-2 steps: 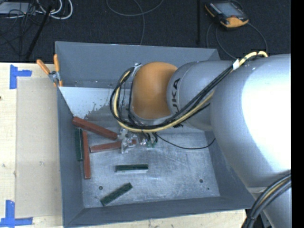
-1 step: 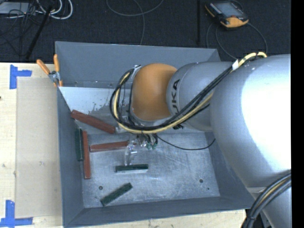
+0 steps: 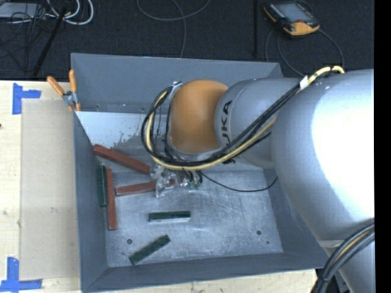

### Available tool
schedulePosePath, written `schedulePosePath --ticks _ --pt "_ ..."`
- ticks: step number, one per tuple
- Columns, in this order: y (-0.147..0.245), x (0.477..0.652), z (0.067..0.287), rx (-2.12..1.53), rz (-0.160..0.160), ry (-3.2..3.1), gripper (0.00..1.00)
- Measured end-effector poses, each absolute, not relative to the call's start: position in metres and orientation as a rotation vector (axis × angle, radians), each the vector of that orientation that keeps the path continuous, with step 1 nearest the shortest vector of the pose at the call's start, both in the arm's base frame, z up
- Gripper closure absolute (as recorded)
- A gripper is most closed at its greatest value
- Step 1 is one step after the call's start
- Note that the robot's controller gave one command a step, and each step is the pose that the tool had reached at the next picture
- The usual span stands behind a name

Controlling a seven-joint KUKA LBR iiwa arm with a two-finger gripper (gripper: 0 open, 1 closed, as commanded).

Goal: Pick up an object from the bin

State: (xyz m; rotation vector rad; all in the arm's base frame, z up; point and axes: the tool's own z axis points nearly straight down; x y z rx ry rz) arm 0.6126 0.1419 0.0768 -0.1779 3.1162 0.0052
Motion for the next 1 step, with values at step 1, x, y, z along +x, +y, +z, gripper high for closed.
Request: schedulePosePath --ticks 1 --pt "0.1419 0.6126 0.0768 -0.178 0.005 3.116 1.0"
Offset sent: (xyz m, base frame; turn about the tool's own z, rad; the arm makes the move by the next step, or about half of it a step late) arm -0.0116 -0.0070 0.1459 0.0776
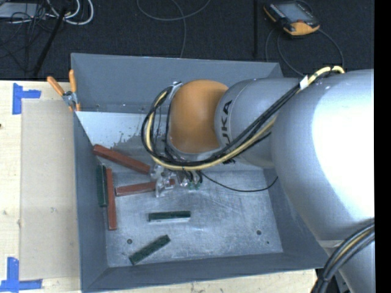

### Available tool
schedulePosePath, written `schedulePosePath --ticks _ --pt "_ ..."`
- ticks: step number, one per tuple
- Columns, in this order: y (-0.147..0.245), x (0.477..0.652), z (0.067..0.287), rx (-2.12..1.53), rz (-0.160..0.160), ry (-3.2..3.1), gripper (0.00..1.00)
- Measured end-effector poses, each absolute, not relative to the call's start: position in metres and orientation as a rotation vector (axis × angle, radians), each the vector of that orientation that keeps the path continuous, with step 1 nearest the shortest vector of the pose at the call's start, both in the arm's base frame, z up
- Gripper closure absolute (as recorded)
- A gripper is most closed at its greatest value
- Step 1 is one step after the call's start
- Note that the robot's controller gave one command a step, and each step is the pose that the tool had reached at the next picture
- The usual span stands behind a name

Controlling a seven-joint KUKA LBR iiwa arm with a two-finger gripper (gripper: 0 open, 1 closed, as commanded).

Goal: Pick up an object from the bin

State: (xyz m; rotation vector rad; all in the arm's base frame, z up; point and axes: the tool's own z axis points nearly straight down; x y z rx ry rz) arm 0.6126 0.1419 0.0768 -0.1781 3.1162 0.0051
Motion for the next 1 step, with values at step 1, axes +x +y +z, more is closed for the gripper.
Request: schedulePosePath --ticks 1 --pt "0.135 0.6018 0.2229 -0.061 0.0 3.139 1.0"
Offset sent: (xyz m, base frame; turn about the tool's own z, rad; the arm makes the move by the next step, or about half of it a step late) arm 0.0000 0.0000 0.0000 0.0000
